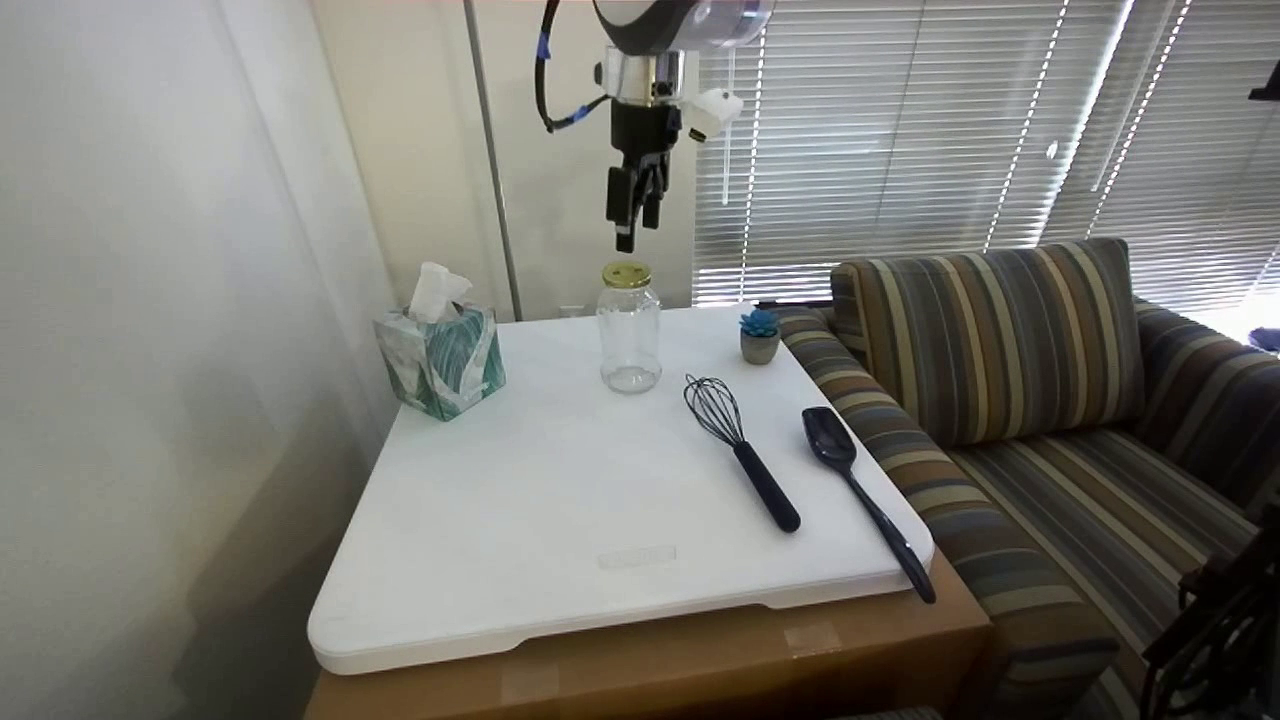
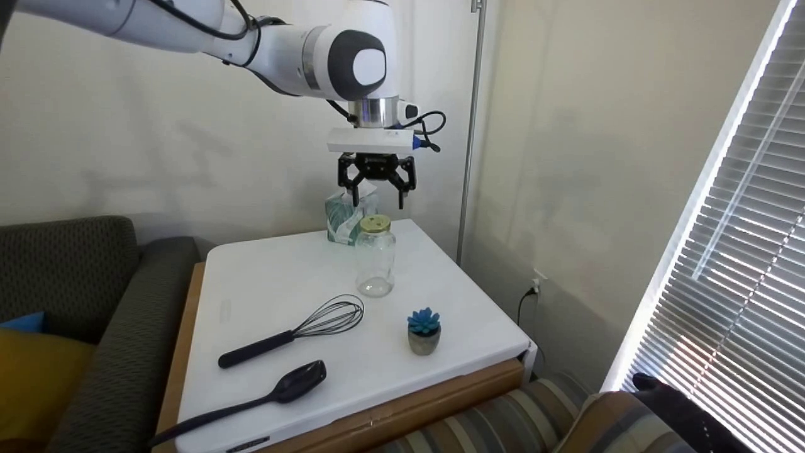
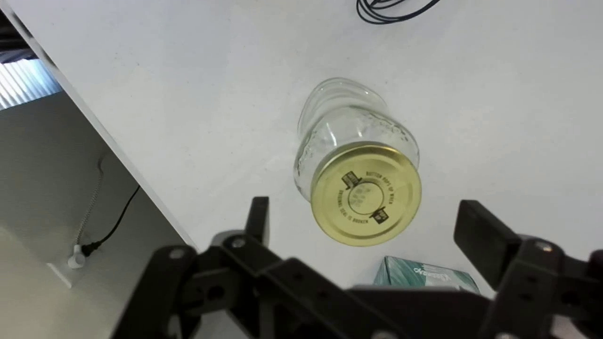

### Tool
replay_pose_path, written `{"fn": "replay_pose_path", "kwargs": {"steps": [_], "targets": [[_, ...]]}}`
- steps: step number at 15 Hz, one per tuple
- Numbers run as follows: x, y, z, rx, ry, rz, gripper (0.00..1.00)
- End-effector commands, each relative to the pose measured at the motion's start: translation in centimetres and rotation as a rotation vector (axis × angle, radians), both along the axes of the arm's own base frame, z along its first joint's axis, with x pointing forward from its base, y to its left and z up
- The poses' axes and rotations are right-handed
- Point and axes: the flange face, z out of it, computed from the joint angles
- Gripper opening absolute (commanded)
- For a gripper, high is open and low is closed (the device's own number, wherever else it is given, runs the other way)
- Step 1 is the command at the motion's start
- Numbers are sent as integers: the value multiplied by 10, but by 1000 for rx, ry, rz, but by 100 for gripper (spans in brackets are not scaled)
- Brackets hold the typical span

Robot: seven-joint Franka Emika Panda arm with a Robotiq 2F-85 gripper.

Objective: Uncover the jar and put the whisk and the spoon inside the jar

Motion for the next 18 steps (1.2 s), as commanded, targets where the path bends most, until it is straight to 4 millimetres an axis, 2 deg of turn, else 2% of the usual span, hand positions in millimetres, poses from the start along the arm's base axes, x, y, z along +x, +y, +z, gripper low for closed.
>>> {"fn": "replay_pose_path", "kwargs": {"steps": [1, 10, 15, 18], "targets": [[7, -6, -12, 8, -35, -19, 100], [6, 7, -26, 46, -14, -7, 100], [4, 12, -45, 53, 11, -3, 100], [3, 14, -49, 48, 15, 1, 100]]}}
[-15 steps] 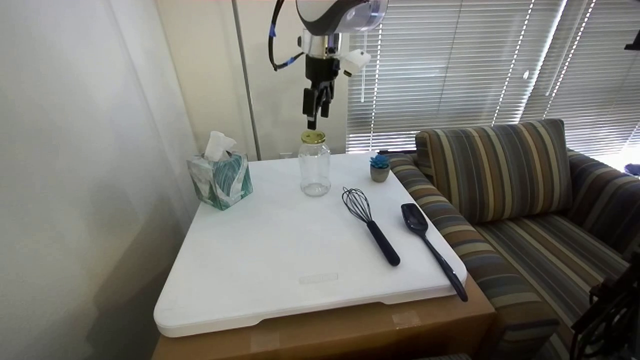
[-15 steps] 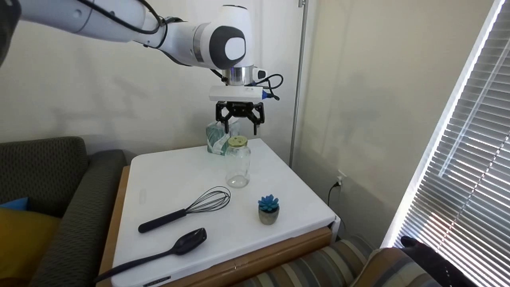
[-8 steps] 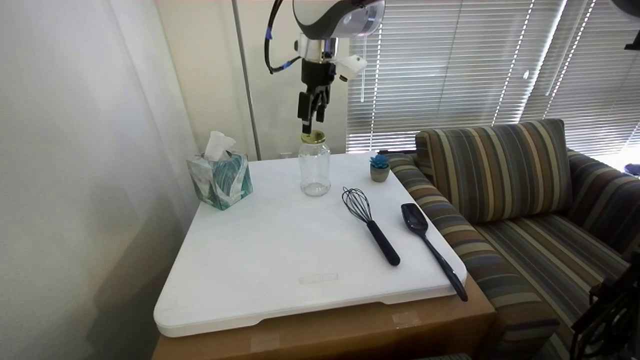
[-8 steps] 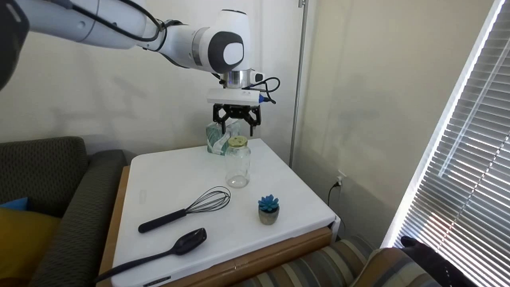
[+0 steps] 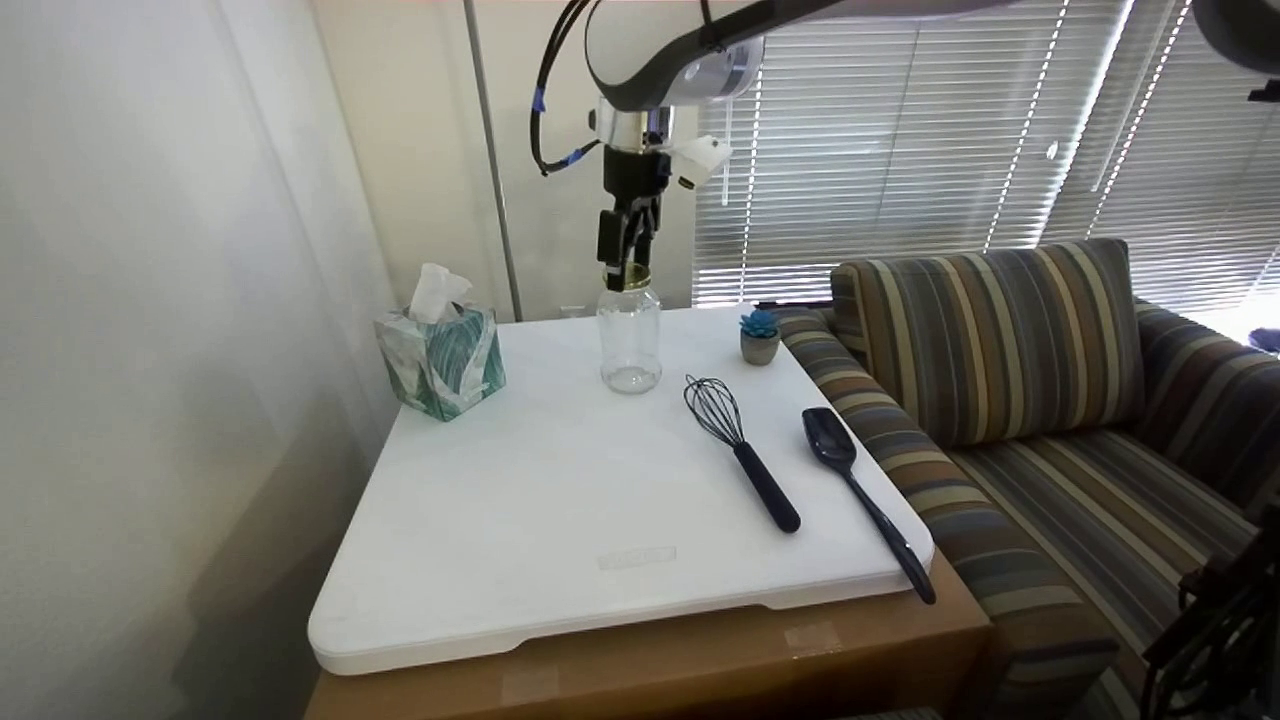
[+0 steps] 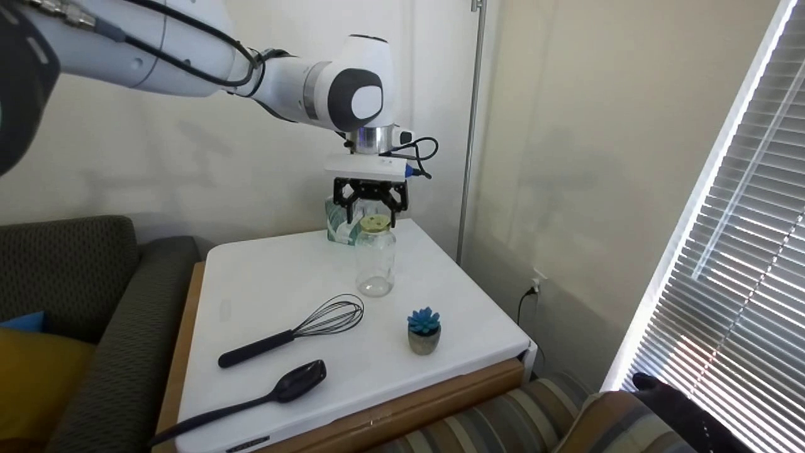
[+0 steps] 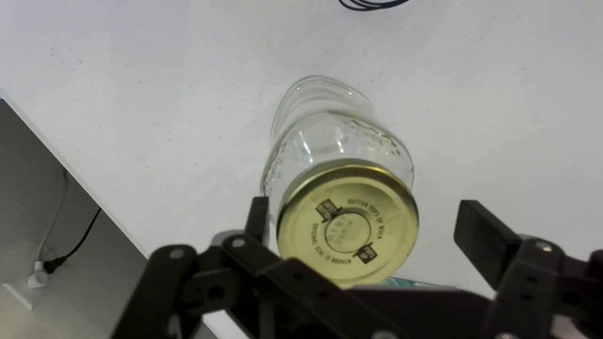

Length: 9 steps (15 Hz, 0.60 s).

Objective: Uncover the jar and put the whisk and the spoon inside the jar

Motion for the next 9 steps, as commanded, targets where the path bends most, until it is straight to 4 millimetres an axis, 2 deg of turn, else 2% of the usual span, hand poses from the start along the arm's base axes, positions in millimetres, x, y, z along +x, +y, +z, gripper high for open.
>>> {"fn": "replay_pose_path", "kwargs": {"steps": [1, 5, 6, 7, 9], "targets": [[1, 1, -4, 10, -1, 0, 100], [2, 1, -1, 6, -6, 1, 100], [2, 1, 0, 4, -8, 1, 90], [2, 1, 0, 3, -9, 2, 73], [2, 1, 2, 2, -12, 2, 59]]}}
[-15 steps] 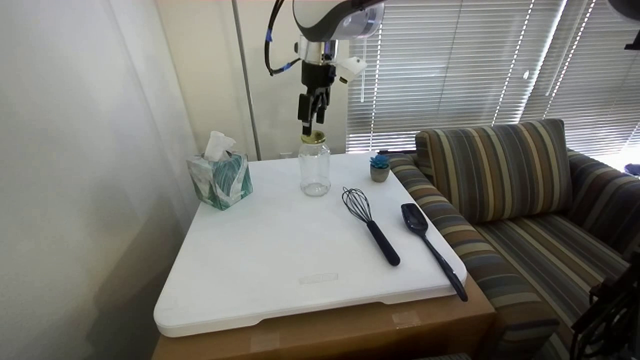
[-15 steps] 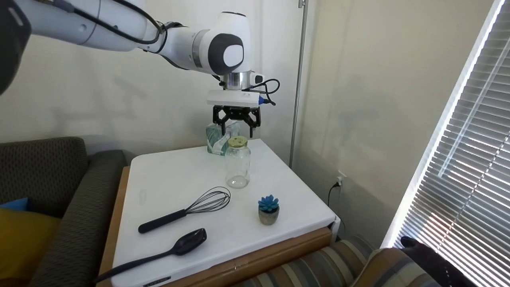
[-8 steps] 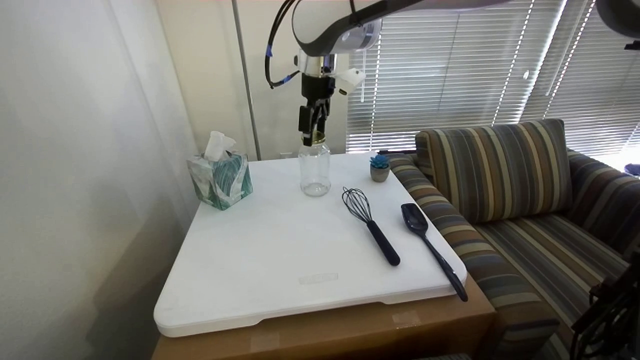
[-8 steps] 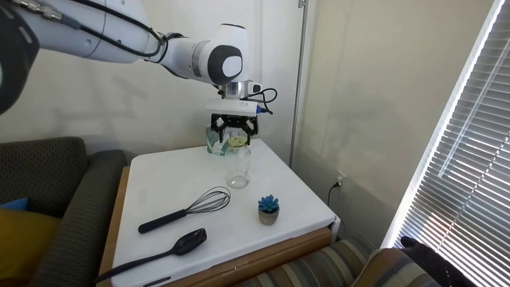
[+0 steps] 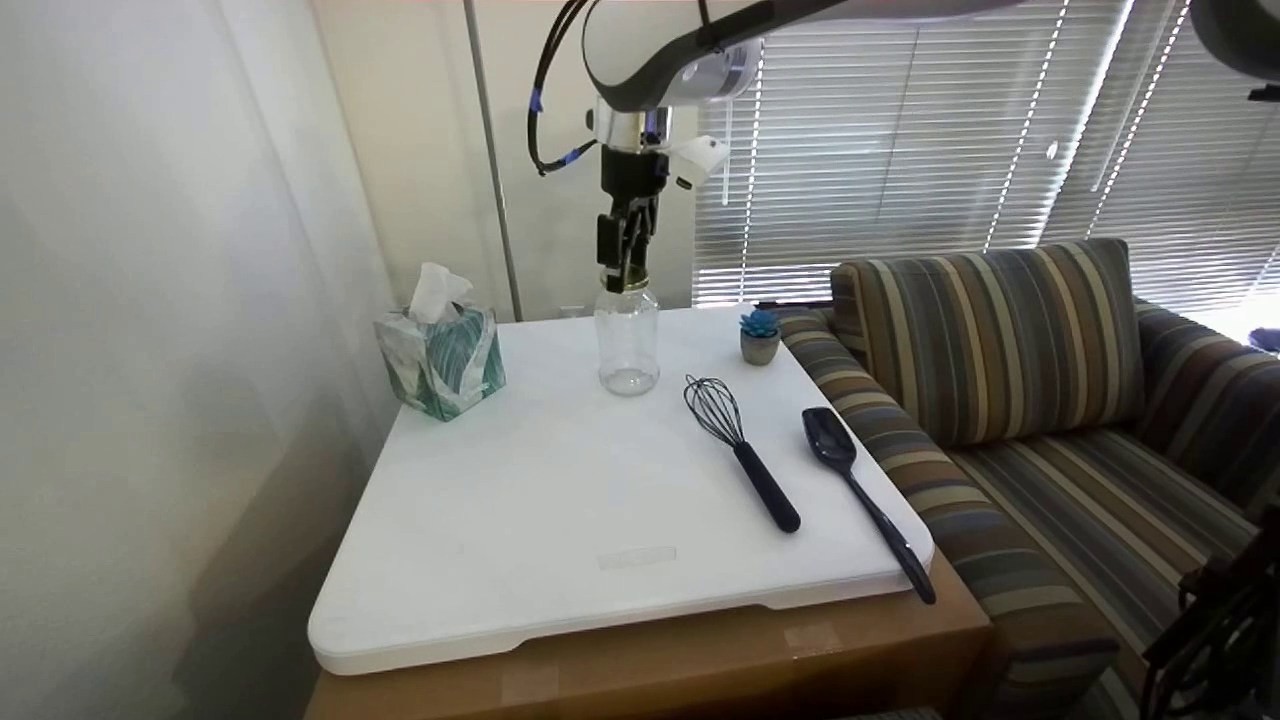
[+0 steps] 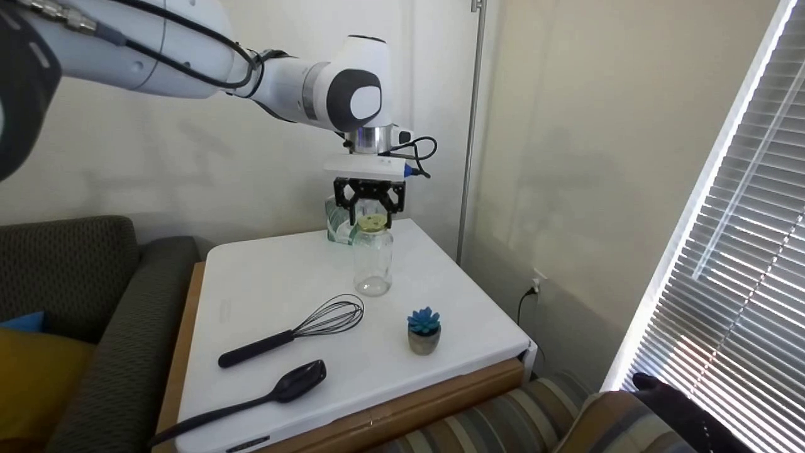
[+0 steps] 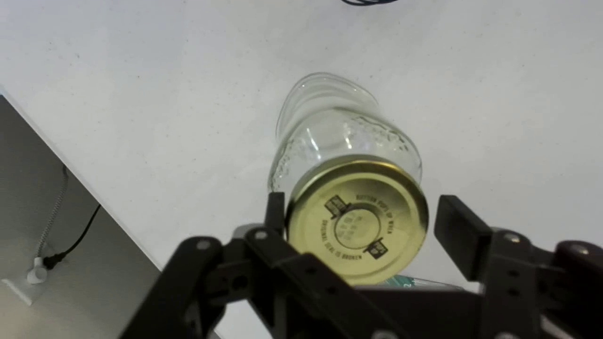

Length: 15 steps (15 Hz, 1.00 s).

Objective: Uncover the jar and put the whisk and the spoon inside the jar

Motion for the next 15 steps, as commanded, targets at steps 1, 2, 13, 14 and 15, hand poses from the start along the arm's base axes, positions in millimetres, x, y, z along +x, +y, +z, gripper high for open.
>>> {"fn": "replay_pose_path", "kwargs": {"steps": [1, 2, 13, 14, 15], "targets": [[2, -2, 1, 1, -7, -2, 52], [2, -3, 1, 0, -7, -1, 47], [3, -1, 16, -42, -25, 15, 47], [3, 0, 19, -44, -29, 17, 47], [4, 1, 21, -44, -33, 20, 47]]}}
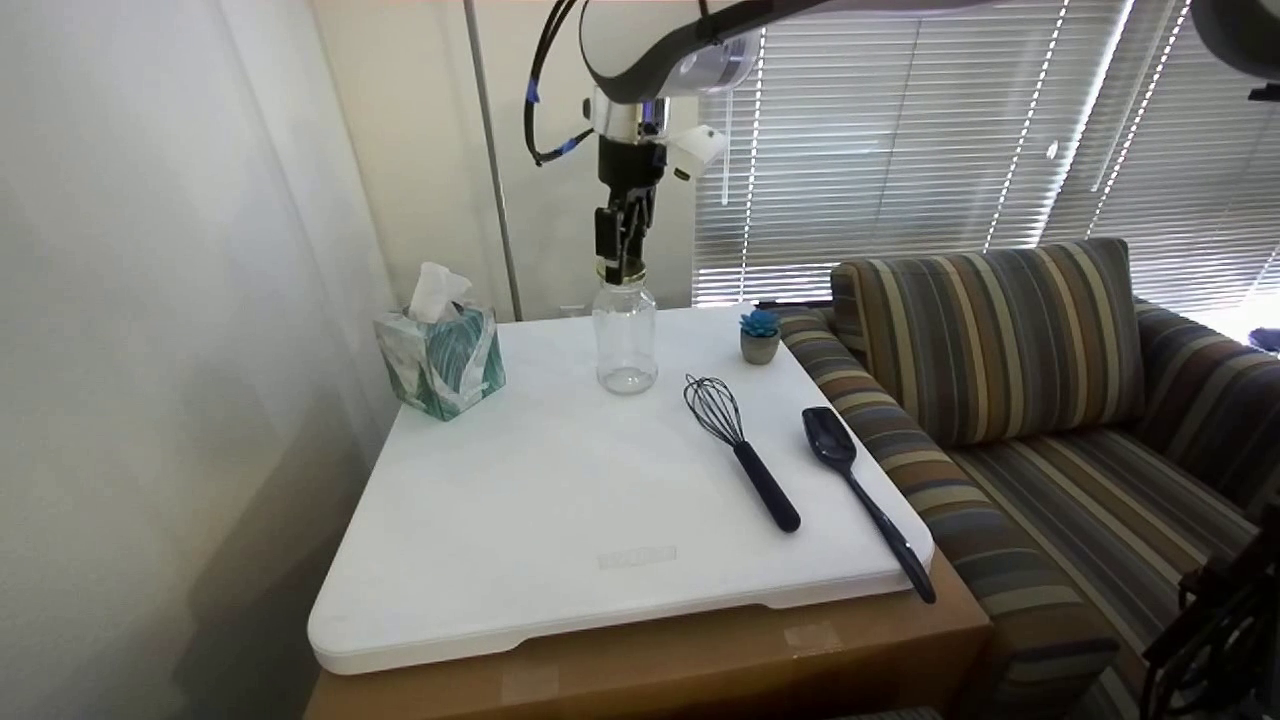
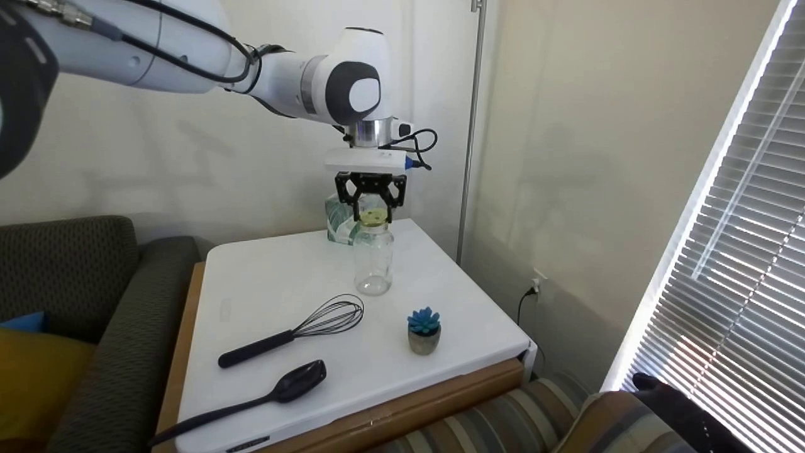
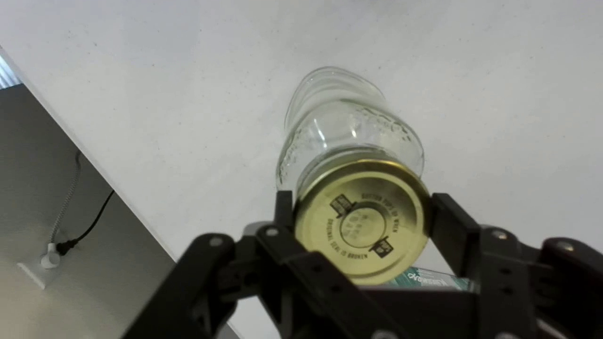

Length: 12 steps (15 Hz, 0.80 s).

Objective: Uncover the jar and put the whisk and the spoon inside the jar

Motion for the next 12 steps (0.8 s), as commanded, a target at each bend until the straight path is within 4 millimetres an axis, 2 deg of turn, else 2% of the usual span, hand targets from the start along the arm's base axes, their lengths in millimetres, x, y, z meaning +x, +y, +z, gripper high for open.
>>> {"fn": "replay_pose_path", "kwargs": {"steps": [1, 5, 12], "targets": [[2, 1, 13, -23, -14, 16, 47], [1, 13, 30, -8, -24, 49, 47], [-6, 66, 63, -7, -29, 227, 47]]}}
